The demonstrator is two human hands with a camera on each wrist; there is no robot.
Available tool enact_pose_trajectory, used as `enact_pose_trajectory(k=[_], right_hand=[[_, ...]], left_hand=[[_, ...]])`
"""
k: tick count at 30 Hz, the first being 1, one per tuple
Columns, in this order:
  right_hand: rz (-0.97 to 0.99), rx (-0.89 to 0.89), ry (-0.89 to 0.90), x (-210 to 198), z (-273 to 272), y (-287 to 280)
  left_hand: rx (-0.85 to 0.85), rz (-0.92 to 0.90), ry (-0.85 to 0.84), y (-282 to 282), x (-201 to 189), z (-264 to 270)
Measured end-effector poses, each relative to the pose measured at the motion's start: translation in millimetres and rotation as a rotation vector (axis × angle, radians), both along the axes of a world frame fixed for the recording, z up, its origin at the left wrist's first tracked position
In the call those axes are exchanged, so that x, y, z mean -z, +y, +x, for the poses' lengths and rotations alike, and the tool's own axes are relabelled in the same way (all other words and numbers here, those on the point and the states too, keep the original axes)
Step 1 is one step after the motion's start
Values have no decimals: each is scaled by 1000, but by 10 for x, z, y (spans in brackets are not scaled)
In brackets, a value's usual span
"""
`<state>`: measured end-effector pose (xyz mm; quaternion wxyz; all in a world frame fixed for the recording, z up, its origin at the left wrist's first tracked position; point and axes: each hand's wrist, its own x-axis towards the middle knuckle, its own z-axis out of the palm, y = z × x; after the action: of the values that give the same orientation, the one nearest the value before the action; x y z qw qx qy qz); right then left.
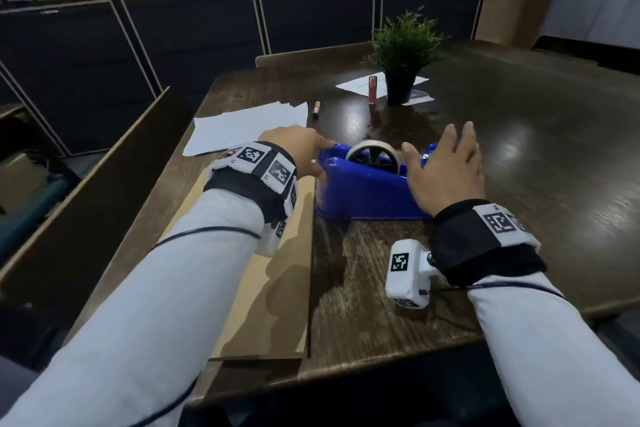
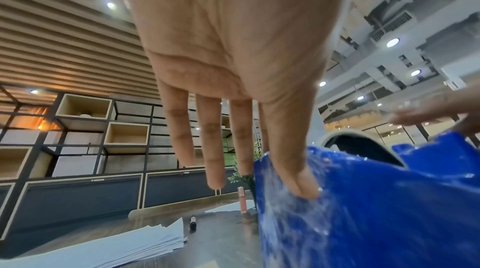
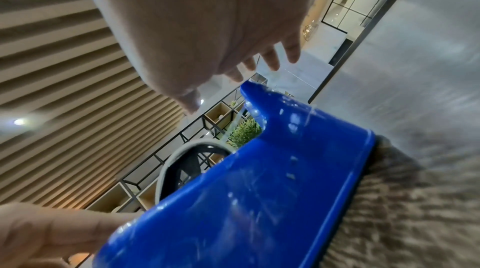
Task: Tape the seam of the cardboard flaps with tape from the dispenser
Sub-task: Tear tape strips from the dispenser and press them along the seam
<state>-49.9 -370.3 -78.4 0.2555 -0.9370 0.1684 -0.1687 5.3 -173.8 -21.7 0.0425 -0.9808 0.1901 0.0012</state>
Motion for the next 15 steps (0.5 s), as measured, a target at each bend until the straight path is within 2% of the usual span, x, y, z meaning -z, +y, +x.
enact_pose_trajectory(k=[4, 7, 11, 15], right_hand=[[32, 6, 16, -78, 67, -134], [105, -16, 94, -151, 88, -122], [101, -23, 164, -122, 1, 8], [9, 17, 166, -163, -106, 32]], left_hand=[[-29, 146, -93, -88, -1, 99], [-42, 201, -139, -163, 19, 131], [-49, 114, -132, -186, 72, 67], [-54, -95, -185, -140, 144, -5]])
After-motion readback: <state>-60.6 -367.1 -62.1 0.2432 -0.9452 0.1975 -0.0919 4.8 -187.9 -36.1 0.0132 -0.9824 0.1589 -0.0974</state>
